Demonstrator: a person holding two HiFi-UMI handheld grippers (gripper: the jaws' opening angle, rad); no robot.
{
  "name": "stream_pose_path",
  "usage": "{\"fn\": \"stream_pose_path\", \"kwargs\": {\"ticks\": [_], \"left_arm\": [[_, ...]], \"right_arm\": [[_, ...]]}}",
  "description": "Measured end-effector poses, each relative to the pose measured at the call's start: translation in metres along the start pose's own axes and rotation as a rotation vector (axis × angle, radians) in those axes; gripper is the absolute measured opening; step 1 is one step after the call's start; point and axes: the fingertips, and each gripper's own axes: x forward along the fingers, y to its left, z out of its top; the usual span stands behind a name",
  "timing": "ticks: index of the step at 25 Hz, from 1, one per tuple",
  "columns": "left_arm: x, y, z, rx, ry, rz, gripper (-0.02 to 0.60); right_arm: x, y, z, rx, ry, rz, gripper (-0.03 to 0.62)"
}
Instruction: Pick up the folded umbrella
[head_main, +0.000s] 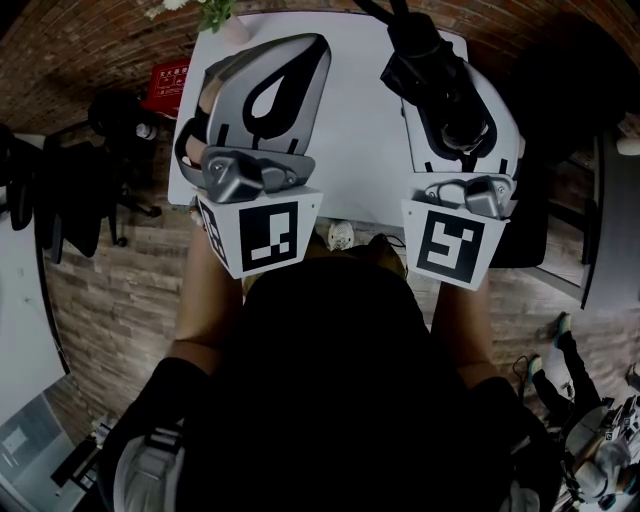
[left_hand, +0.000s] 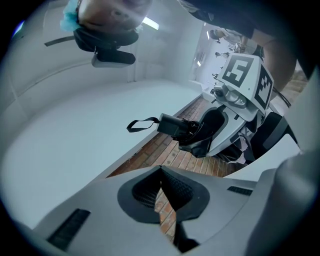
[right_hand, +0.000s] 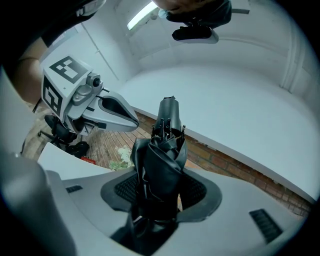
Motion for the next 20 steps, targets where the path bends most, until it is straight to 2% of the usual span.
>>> {"fn": "stream_pose_path", "kwargs": {"ticks": [5,20], "left_arm": [[-0.005,0.003,0.003,-0.006,-0.010,0.011,0.012],[-0.014,0.007,-0.005,-0.012,0.003,0.021,0.012]], "right_arm": [[-0.005,-0.006,0.012,-0.004,-0.034,-0.023,0.219],[-0.003,0.004,0.019,-0.003,-0.044,-0.010,0.219]]}}
